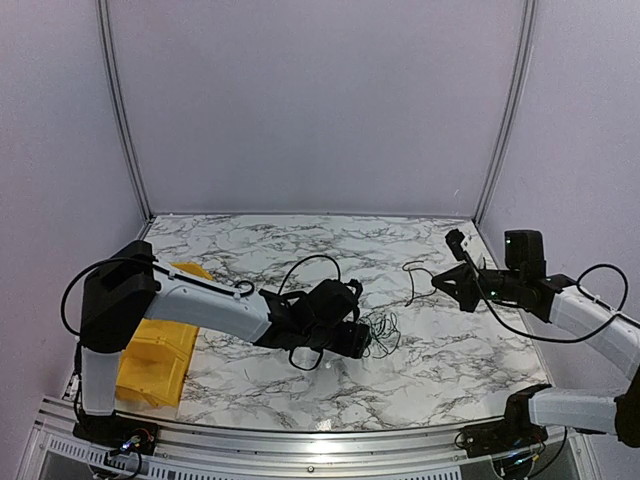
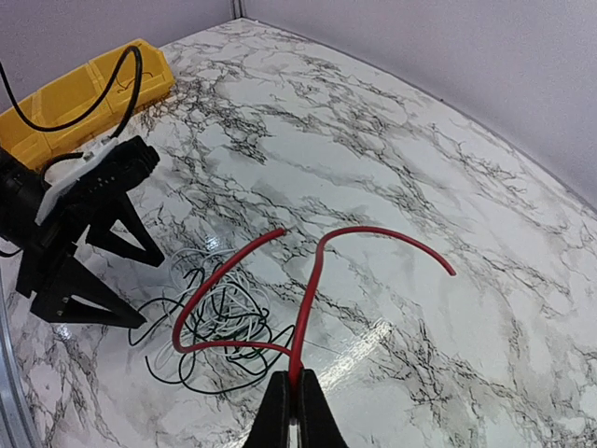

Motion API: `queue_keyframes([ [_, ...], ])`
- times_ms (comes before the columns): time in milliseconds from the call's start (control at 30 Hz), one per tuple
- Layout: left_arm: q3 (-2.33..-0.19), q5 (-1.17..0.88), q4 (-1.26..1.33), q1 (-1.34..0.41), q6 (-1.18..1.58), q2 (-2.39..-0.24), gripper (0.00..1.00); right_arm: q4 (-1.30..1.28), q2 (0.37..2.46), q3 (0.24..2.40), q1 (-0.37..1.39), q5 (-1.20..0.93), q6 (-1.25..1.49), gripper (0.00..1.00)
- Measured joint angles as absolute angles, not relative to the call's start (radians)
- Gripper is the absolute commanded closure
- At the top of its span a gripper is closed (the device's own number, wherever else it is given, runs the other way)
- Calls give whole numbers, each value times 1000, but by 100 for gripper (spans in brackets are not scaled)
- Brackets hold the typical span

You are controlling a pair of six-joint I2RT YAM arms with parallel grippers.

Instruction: Untangle the cables

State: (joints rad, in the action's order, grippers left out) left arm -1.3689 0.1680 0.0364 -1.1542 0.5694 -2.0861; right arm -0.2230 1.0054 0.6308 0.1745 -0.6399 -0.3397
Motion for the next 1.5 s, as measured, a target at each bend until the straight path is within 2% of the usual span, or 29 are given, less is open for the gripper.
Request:
queue_keyframes([
  [233,-1306,169,138,-1165,531,-1937,26,-217,1012,622,175,-652,-340,100],
  [400,-1306,168,237,-1163,532,-1913,26,-214,1013,615,175,-675,-340,100],
  [800,-1553,26,301,-1163,564,-2123,34,-216,1018,614,175,-738,-348,100],
  [967,-1591,12,309,-1159,601,-2176,56,-218,1015,611,175,-743,-349,100],
  [1133,-1578,43,320,-1140,620,-2178,99,-218,1013,610,175,-743,-352,100],
  [1333,-1434,113,340,-1105,619,-2115,100,-218,1016,610,175,-743,-352,100],
  [1433,-1326,163,359,-1094,616,-2037,100,-218,1017,610,175,-741,-351,76],
  [1500,-1277,189,362,-1091,602,-1980,100,-218,1017,610,174,-730,-344,69],
])
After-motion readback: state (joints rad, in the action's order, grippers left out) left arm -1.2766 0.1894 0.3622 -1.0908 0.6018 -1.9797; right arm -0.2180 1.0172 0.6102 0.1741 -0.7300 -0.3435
